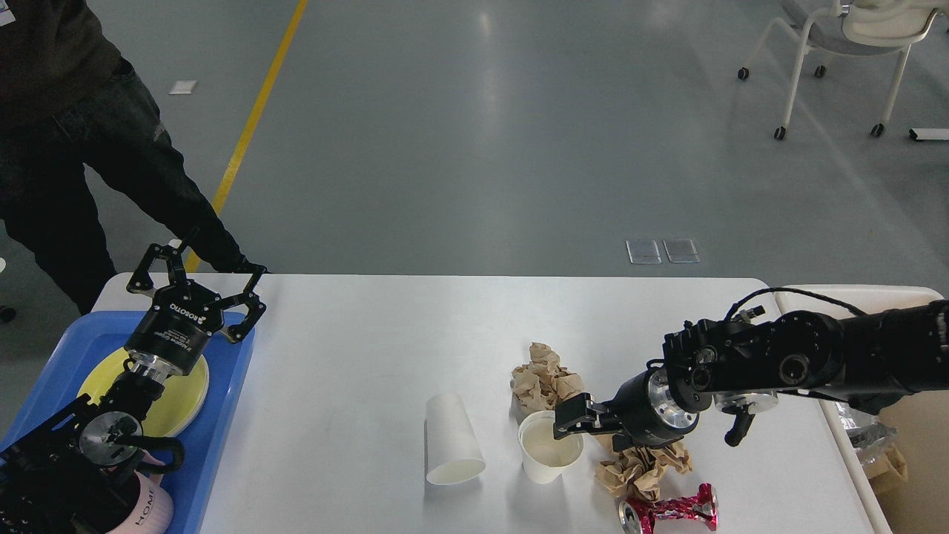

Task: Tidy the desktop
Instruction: 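Reach the right gripper to the small paper cup and grasp it, then lift the small paper cup and drop it into the bin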

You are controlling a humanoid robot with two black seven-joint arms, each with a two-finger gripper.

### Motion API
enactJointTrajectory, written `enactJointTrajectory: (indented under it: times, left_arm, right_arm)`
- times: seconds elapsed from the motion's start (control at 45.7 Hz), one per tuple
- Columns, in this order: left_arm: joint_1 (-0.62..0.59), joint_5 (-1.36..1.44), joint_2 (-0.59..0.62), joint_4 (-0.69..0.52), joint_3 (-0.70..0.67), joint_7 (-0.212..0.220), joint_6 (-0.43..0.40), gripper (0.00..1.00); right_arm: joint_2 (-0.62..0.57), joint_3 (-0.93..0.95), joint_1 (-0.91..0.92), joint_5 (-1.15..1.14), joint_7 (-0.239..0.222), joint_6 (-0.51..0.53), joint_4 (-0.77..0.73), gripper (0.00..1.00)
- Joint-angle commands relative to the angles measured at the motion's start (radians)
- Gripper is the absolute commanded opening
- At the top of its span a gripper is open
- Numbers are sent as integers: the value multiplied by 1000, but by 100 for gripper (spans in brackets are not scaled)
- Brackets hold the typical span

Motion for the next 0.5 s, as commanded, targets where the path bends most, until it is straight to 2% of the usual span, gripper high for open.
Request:
enactJointTrajectory:
  times: [0.0,0.066,0.088,0.153,0.416,0.482]
  left_arm:
    - [0,0,0,0,0,0,0,100]
    - [0,0,0,0,0,0,0,100]
    - [0,0,0,0,0,0,0,100]
    - [0,0,0,0,0,0,0,100]
    - [0,0,0,0,0,0,0,100]
    - [0,0,0,0,0,0,0,100]
  right_arm:
    - [4,-3,-13,-18,6,-13,0,46]
    - [4,-5,-15,-20,7,-25,0,42]
    - [2,-7,-15,-20,7,-26,0,36]
    - [1,-7,-15,-20,7,-25,0,0]
    - [-14,-11,11,-4,6,-17,4,0]
    - [-57,-19,54,0,6,-5,20,0]
